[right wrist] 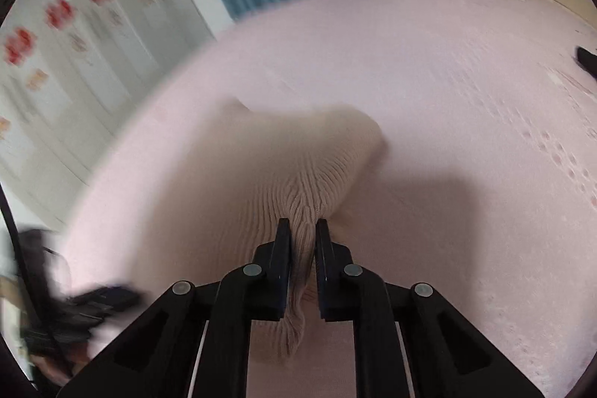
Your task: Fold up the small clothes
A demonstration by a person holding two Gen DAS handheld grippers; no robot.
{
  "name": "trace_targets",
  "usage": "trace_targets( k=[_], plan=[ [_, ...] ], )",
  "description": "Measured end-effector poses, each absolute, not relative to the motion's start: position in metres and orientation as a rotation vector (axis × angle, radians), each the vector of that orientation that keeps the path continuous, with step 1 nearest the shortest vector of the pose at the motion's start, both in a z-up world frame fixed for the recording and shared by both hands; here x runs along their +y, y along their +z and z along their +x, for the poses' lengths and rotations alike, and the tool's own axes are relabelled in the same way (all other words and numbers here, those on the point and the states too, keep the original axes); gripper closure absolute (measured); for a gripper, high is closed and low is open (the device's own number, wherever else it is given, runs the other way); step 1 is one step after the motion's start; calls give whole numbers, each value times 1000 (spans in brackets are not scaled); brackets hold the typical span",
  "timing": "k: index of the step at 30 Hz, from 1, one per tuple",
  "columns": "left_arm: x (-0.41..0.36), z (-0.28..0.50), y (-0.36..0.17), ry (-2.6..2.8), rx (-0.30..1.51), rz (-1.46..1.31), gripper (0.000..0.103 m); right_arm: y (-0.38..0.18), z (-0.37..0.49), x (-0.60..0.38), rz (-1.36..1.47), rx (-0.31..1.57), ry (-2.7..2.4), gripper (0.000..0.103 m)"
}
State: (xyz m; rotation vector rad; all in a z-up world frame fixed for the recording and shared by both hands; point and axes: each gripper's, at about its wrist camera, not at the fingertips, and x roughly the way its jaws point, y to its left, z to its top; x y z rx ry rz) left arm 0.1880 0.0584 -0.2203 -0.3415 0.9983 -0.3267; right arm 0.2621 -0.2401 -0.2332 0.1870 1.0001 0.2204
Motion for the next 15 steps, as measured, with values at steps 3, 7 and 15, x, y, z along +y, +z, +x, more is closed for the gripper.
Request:
trace_targets(
  k=[3, 7, 15],
  plan=[
    [58, 190, -206, -304, 936, -317, 46, -249, 262, -232, 88, 1044, 183, 84],
    [54, 212, -195, -312, 906, -294, 47, -226, 256, -234, 46, 965, 165, 68],
    [23, 264, -177, -366, 832, -222, 59, -205, 273, -232, 89, 858, 193, 68]
  ],
)
